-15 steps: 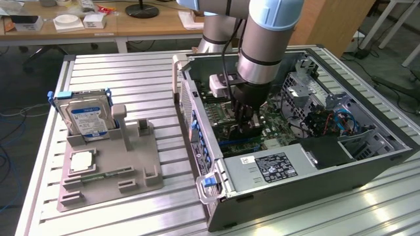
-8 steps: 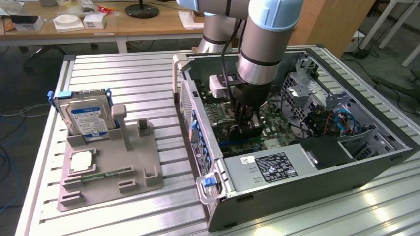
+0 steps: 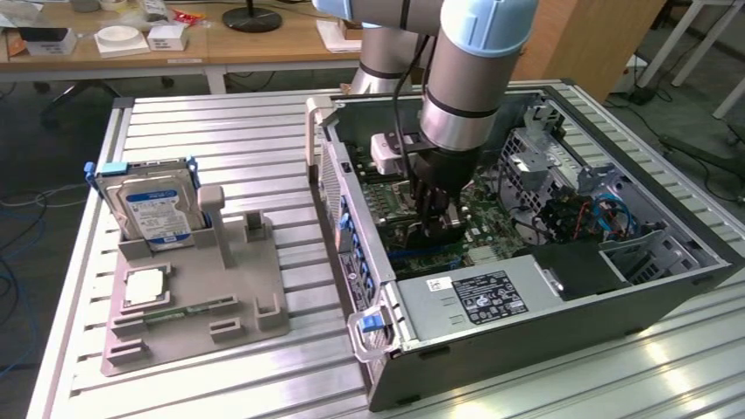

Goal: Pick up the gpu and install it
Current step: 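Insert the gpu into the slot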

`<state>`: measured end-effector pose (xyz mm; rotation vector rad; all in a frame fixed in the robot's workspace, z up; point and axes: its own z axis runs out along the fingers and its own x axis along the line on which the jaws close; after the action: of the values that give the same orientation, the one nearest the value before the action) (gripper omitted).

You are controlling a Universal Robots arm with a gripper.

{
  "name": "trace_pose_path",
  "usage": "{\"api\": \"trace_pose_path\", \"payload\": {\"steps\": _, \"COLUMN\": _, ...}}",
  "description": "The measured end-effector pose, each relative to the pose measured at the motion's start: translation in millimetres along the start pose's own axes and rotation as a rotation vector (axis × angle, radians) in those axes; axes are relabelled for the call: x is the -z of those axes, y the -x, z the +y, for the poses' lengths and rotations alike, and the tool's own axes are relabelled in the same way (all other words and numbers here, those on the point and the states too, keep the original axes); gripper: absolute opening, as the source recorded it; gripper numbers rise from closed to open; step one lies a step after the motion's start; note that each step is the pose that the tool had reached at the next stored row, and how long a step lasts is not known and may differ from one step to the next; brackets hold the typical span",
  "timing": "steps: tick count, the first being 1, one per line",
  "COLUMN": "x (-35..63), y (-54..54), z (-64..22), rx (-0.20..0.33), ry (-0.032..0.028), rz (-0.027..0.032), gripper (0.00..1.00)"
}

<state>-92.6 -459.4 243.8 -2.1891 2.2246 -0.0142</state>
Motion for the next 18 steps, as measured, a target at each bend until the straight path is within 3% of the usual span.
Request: {"api": "trace_pose_path", "payload": {"steps": 18, "x": 2.6, "y": 0.1, "z": 0.0, "rx": 0.0, "ry": 0.0001, "rz": 0.0, "gripper": 0.26}}
